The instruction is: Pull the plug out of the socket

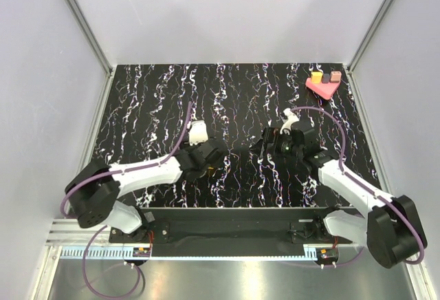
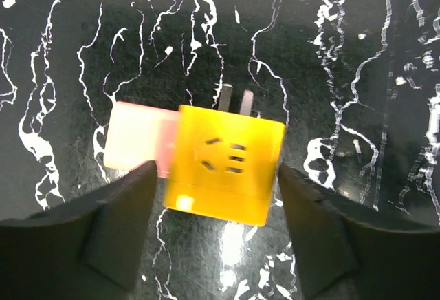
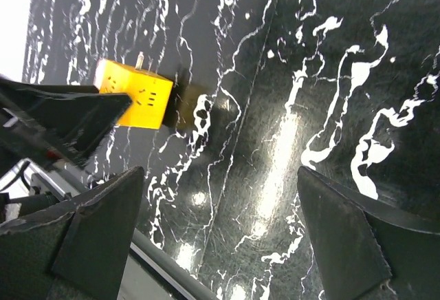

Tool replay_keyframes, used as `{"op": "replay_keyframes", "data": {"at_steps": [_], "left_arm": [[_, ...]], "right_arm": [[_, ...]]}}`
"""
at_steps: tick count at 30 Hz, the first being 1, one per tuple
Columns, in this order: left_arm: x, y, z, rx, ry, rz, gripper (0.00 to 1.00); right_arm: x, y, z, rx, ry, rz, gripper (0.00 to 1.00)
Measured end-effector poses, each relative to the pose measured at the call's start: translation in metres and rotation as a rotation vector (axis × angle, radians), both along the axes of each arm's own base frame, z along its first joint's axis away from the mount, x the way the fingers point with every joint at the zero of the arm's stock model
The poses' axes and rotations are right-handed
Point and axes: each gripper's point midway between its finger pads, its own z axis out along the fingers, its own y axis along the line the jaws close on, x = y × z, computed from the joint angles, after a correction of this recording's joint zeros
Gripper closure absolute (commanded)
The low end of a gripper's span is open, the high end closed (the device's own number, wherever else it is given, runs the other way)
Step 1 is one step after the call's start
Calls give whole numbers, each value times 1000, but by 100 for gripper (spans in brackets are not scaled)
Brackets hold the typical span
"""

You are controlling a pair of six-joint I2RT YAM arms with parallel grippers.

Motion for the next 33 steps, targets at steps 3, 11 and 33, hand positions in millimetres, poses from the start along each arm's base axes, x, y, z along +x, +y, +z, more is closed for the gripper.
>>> {"op": "replay_keyframes", "data": {"at_steps": [3, 11, 33], "left_arm": [[-3, 1, 12, -32, -22, -17, 9], [-10, -1, 49, -151, -91, -80, 6], [-16, 87, 14, -791, -119, -105, 11]], "right_arm": [[0, 3, -10, -7, 29, 15, 0], [1, 10, -29, -29, 85, 56, 0], [10, 146, -9, 129, 154, 360, 71]]}}
